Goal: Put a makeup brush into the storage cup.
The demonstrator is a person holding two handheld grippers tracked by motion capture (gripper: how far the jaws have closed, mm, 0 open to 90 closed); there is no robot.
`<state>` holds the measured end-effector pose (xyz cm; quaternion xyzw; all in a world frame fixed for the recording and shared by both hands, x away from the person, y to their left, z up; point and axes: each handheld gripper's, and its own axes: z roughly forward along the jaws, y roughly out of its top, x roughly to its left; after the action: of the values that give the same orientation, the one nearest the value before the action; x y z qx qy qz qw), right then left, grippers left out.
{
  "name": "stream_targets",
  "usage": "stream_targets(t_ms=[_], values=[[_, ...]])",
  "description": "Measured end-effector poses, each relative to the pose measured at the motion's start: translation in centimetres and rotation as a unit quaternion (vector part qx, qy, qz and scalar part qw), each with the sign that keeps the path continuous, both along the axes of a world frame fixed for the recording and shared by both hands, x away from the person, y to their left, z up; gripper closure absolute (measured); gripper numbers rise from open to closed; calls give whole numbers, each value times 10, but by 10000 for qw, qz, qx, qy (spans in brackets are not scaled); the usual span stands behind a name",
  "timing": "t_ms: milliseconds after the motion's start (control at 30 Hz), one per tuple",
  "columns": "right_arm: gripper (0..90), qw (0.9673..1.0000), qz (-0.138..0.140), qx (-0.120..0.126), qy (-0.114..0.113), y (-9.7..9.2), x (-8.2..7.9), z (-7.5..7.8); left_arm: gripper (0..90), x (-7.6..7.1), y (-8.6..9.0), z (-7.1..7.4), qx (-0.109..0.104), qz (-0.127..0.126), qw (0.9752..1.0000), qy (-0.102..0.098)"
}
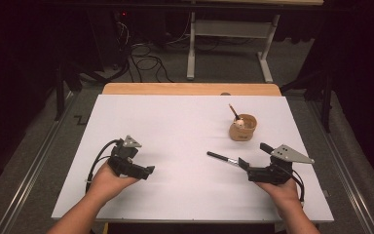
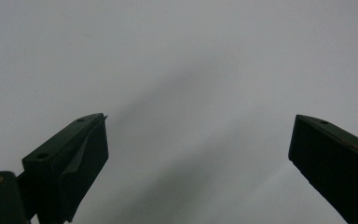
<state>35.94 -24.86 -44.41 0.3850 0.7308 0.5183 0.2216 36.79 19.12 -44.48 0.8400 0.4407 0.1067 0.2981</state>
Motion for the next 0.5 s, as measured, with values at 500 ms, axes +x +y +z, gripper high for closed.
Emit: stream_targets(t_ms=[500], values=[[3, 10000, 82, 19, -35, 1, -3, 1, 91, 12, -13, -2, 684, -331, 9930, 903]])
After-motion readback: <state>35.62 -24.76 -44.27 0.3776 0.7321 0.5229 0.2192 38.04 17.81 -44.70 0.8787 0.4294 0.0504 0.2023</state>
